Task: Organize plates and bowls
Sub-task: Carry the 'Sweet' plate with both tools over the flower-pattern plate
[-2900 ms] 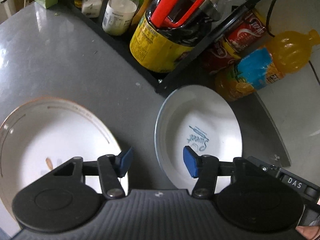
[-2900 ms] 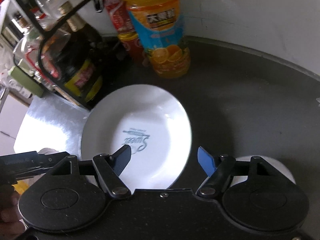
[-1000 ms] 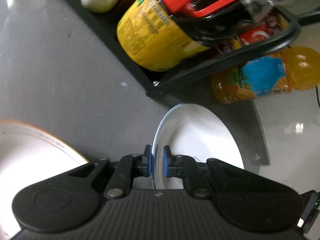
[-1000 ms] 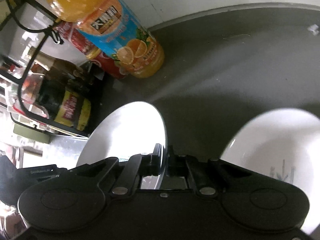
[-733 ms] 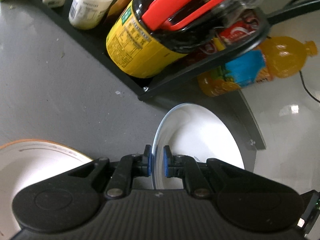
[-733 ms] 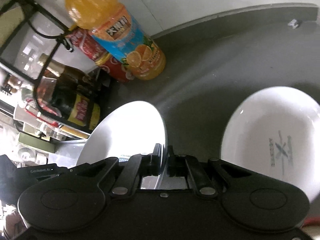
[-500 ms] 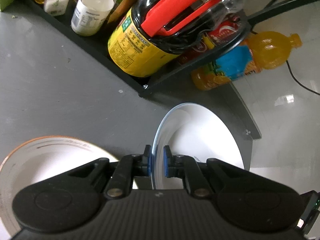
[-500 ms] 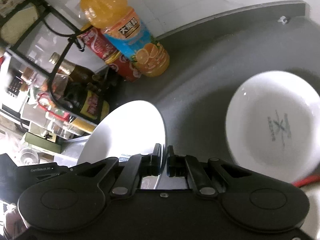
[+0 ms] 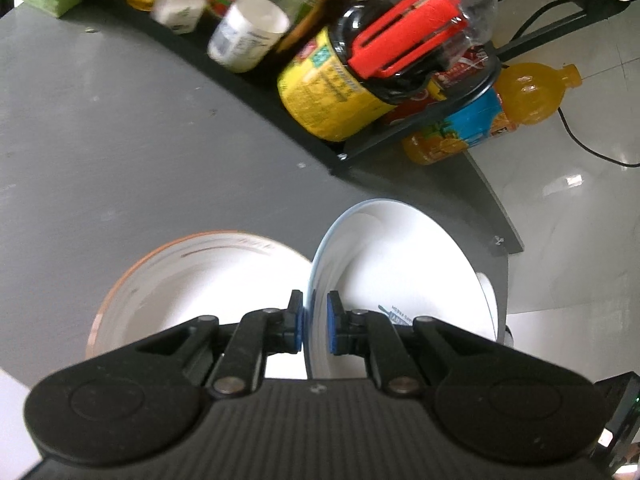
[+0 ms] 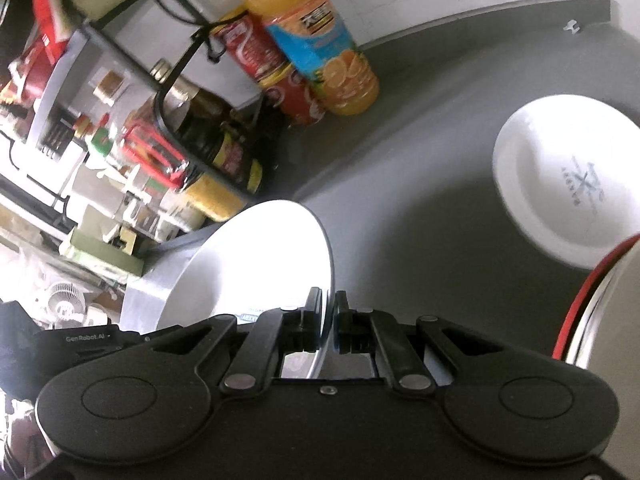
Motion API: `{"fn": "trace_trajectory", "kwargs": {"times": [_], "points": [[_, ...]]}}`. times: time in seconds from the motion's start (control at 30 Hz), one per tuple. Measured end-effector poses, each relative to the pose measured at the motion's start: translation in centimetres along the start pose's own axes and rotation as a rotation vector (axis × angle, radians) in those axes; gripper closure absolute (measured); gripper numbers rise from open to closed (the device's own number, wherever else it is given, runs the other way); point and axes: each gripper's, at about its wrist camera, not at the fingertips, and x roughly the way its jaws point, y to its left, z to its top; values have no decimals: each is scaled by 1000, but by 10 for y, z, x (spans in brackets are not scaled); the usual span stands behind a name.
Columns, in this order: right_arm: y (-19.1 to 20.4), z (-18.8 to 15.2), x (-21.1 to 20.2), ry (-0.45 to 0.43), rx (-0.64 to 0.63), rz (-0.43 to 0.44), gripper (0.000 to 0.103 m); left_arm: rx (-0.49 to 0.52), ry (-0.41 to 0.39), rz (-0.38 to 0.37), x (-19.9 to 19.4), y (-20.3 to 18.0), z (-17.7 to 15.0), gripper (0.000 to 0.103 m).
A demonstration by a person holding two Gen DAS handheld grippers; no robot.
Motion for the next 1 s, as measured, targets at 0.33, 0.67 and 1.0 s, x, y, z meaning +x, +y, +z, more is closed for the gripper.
{"fn": "trace_trajectory", "kwargs": {"times": [0.33, 0.67, 1.0], "points": [[20, -38, 7, 19, -21, 3, 98, -1, 3, 29, -21, 38, -19, 93], [33, -63, 15, 37, -34, -29, 98, -23, 35, 56, -22, 66, -30, 93], [42, -81, 19, 44, -45, -60, 97, -30, 53, 70, -20, 81, -31, 93]]}}
